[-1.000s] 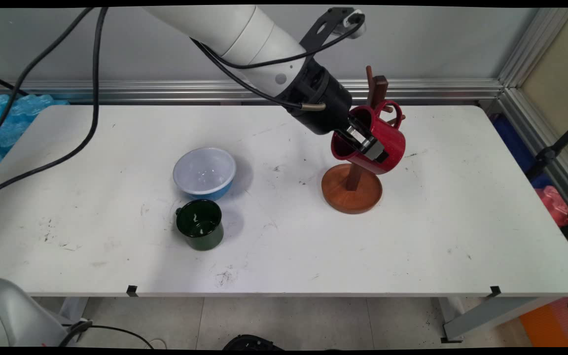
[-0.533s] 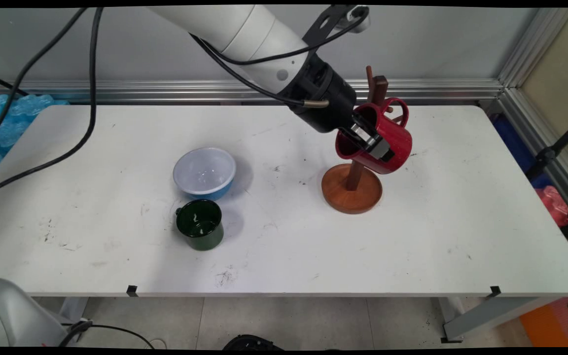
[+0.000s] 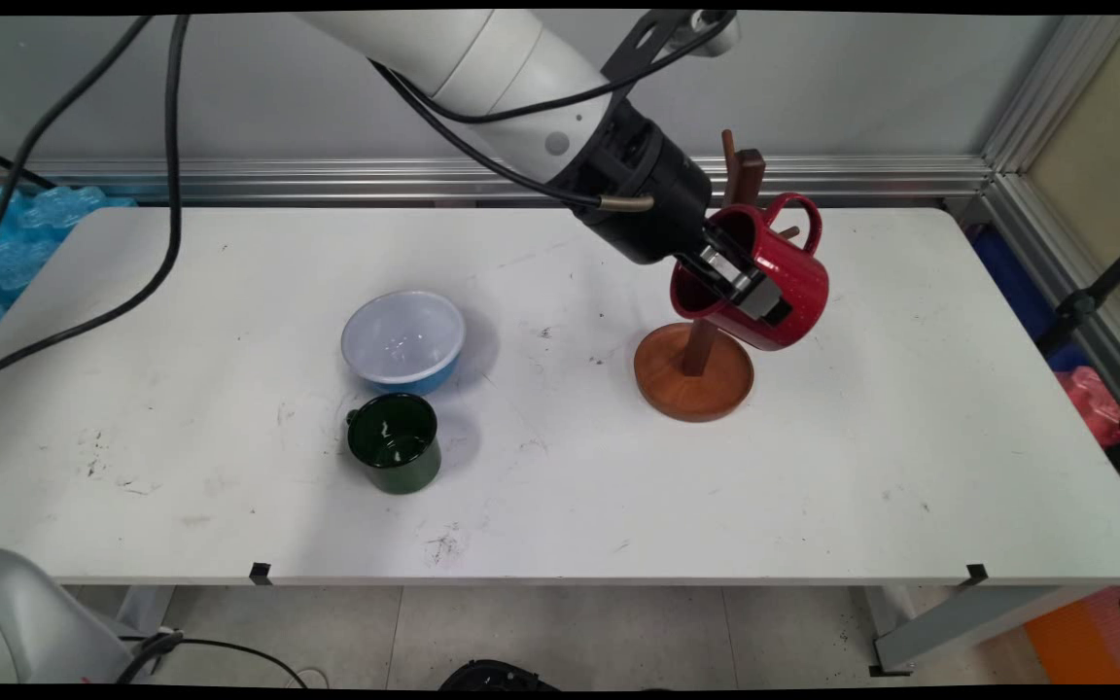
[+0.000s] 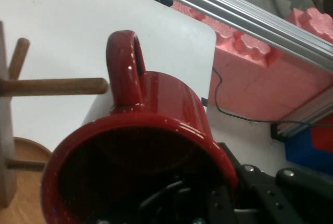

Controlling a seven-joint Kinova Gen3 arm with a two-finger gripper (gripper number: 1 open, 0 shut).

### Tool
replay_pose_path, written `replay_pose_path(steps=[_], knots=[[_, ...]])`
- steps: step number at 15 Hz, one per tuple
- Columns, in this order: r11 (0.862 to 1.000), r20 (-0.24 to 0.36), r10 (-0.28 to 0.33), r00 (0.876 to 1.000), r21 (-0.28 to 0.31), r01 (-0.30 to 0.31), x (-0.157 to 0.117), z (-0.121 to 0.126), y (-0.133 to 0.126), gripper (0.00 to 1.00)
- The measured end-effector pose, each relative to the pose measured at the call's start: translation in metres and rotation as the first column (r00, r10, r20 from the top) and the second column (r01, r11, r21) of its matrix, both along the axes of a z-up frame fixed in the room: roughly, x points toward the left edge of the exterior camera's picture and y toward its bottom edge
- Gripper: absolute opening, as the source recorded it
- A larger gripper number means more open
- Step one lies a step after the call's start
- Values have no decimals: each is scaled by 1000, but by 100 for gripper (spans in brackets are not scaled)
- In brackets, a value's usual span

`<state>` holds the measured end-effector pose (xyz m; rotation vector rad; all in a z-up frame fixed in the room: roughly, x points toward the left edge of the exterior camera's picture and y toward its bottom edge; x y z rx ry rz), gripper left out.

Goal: Place the picked object on the table

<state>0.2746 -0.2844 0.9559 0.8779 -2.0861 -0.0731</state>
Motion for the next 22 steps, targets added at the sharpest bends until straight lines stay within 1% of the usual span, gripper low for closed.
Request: replay_pose_path(steps=[7, 10, 13, 17, 20, 22], knots=[[1000, -3, -14, 1000, 15, 14, 0, 12, 16, 0], [1000, 9, -23, 1000, 21, 22, 6, 19, 25, 0], [999, 35, -34, 999, 19, 33, 21, 26, 33, 0], [999, 84, -44, 995, 12, 43, 50, 34, 39, 0], [999, 121, -46, 992, 5, 46, 70, 38, 40, 0], [999, 159, -43, 986, -3, 44, 88, 40, 38, 0]])
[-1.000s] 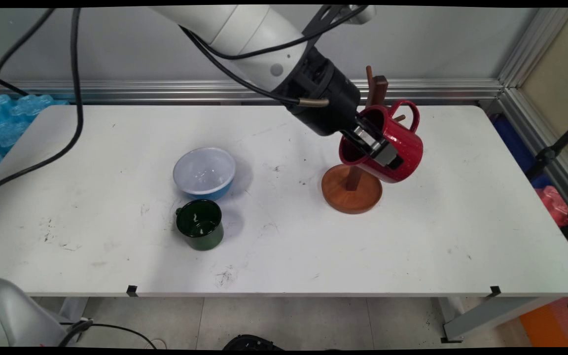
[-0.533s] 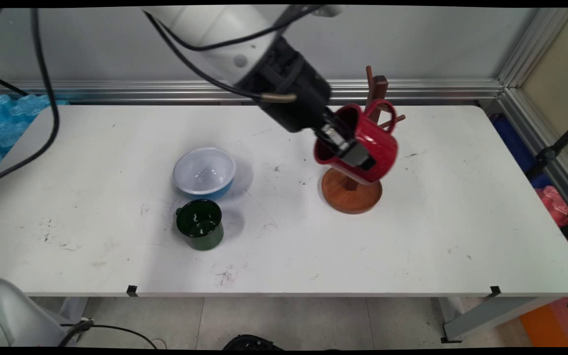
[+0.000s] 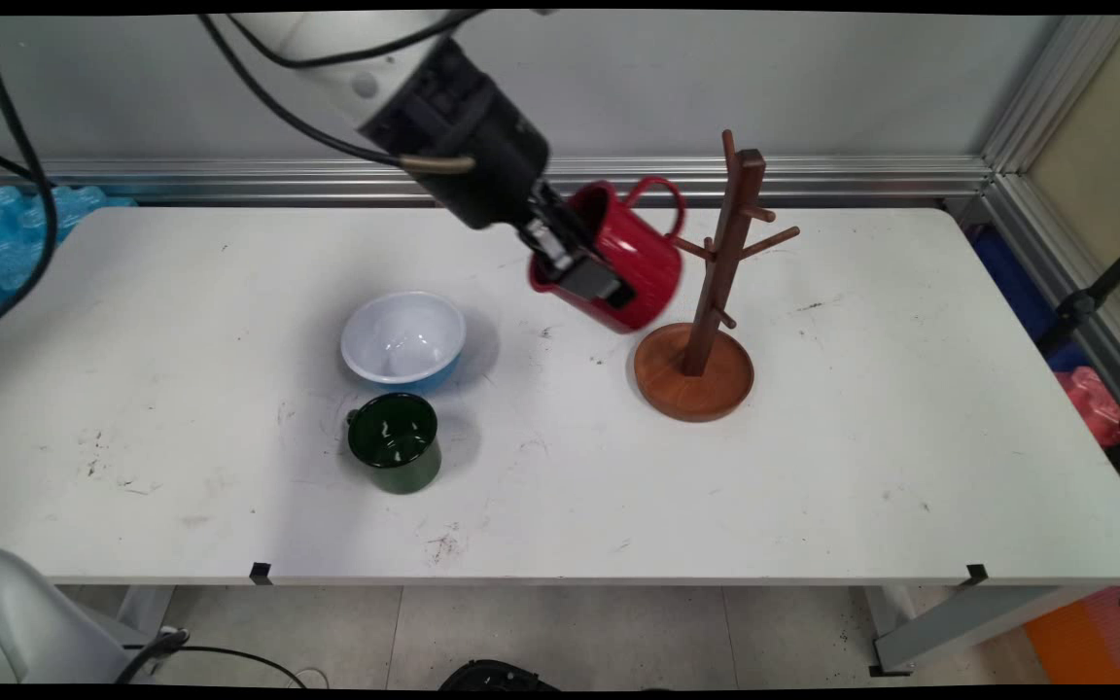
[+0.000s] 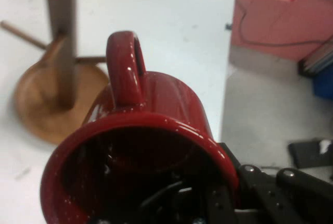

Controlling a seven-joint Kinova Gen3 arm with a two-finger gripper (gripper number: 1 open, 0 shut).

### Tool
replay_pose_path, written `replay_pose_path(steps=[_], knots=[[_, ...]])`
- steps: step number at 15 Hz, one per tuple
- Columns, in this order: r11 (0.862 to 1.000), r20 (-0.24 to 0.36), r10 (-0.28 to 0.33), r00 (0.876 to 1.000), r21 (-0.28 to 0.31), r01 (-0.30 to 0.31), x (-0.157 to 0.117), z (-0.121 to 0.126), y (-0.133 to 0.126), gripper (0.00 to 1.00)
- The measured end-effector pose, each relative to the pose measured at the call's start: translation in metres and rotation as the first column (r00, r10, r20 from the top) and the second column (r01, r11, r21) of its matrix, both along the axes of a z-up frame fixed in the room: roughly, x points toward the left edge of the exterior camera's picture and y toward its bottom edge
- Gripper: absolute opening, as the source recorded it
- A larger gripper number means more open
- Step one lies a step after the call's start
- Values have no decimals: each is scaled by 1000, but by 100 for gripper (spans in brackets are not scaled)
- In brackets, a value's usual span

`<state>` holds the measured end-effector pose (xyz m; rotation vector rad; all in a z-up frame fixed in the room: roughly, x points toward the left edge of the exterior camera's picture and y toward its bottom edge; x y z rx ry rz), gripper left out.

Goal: Place the picked object on the table

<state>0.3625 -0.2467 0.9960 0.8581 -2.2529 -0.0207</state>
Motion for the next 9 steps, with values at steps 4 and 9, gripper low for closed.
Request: replay_pose_path(steps=[4, 9], knots=[[999, 95, 14, 995, -31, -11, 37, 2, -13, 0], [997, 213, 51, 976, -73, -36, 74, 0, -39, 0]])
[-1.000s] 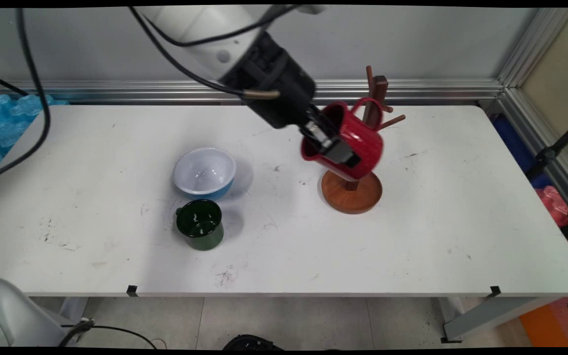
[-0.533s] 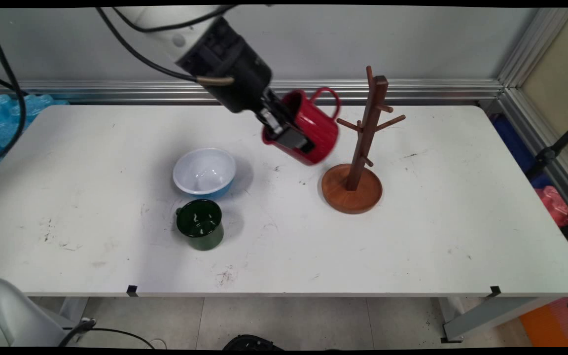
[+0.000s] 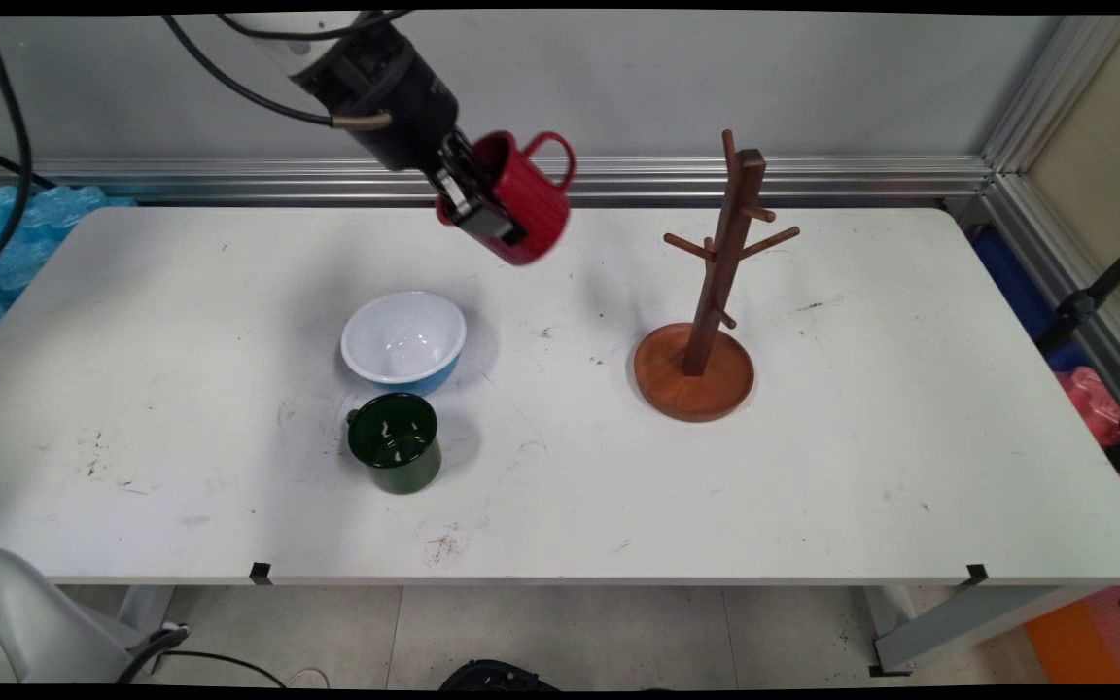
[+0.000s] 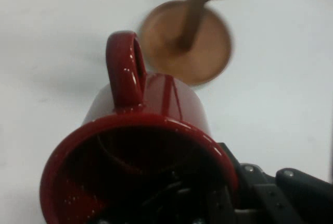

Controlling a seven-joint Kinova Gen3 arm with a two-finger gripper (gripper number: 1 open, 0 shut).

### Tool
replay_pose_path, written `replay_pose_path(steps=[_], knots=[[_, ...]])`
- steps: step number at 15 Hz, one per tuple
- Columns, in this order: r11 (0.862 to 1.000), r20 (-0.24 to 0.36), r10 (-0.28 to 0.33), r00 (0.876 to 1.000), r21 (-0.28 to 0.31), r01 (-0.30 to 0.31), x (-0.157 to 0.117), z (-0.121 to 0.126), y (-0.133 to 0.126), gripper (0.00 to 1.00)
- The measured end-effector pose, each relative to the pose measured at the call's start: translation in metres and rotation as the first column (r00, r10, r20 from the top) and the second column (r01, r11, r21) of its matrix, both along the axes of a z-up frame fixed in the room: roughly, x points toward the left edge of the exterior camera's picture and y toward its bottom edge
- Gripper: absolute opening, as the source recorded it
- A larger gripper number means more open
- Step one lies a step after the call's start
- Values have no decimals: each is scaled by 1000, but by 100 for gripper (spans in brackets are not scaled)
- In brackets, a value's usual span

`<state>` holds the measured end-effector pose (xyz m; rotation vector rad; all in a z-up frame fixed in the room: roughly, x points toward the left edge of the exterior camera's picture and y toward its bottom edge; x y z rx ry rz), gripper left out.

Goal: Place the picked object on the table

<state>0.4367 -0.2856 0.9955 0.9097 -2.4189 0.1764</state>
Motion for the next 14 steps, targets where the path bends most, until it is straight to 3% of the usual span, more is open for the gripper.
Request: replay_pose_path(steps=[7, 14], knots=[[999, 138, 20, 990, -31, -16, 27, -14, -38, 0], [998, 255, -52, 965, -19, 58, 30, -43, -76, 0]])
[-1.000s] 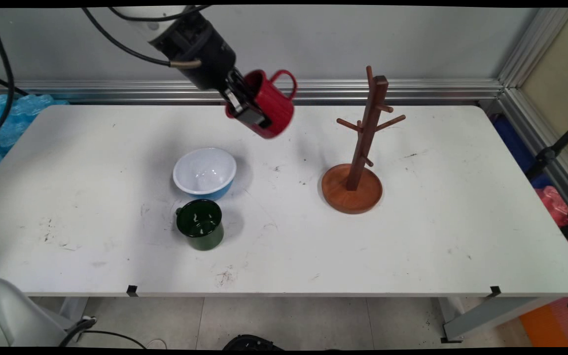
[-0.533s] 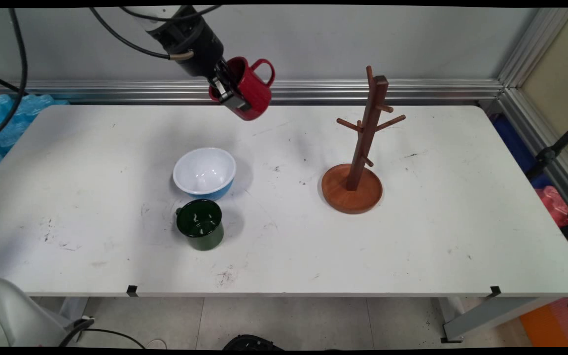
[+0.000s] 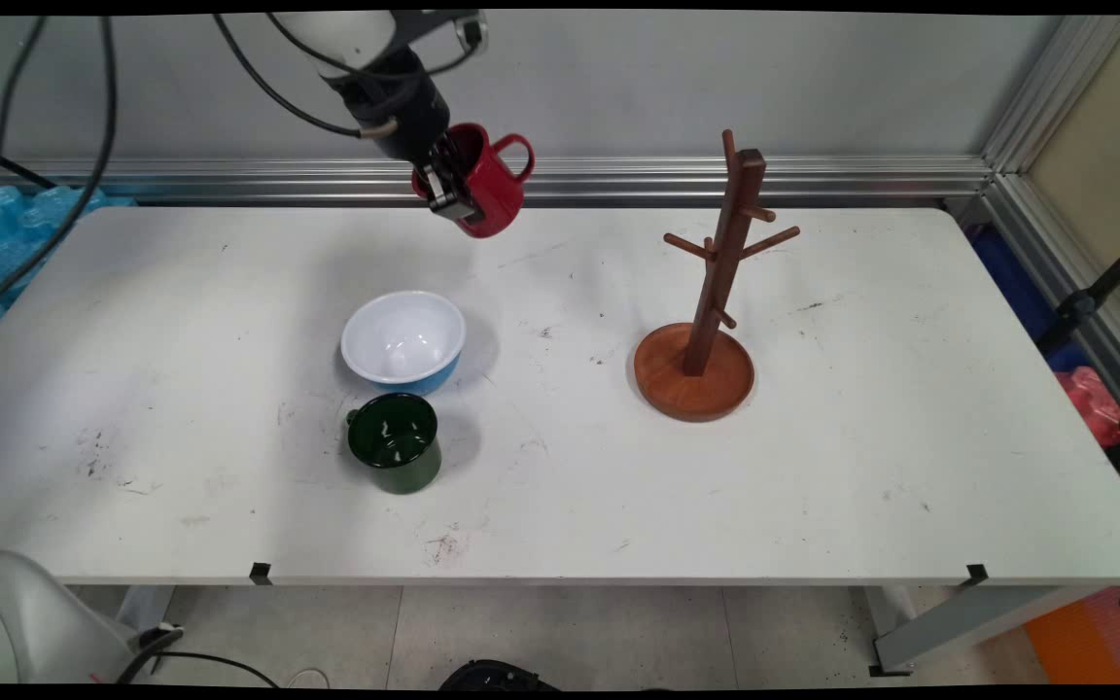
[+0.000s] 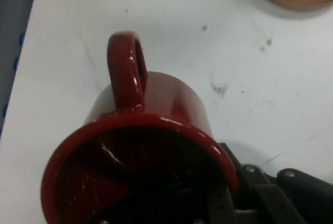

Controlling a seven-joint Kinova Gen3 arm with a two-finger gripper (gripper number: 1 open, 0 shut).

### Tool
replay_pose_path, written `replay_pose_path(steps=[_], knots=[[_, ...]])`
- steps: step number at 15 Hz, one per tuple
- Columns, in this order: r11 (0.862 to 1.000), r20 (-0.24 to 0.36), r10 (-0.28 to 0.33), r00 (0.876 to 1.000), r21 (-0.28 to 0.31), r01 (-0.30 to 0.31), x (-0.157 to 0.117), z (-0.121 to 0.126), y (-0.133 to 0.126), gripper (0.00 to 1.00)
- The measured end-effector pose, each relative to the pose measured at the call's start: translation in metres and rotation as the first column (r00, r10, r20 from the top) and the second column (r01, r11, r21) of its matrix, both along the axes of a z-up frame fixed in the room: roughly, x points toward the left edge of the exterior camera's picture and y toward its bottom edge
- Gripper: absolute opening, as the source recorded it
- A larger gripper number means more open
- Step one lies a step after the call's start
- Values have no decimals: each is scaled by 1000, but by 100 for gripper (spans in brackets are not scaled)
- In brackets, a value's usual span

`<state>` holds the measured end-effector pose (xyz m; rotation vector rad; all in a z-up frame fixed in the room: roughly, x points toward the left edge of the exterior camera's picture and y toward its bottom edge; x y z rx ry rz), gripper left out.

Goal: Place the picked object on the table

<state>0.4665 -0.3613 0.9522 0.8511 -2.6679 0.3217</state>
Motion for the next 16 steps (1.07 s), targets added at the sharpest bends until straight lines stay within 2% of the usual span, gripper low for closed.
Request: replay_pose_path(steps=[5, 8, 16], knots=[[998, 62, -63, 996, 36, 61, -5, -26, -18, 0], [992, 117, -112, 987, 70, 104, -10, -50, -31, 0], [983, 213, -158, 964, 125, 133, -20, -94, -50, 0]])
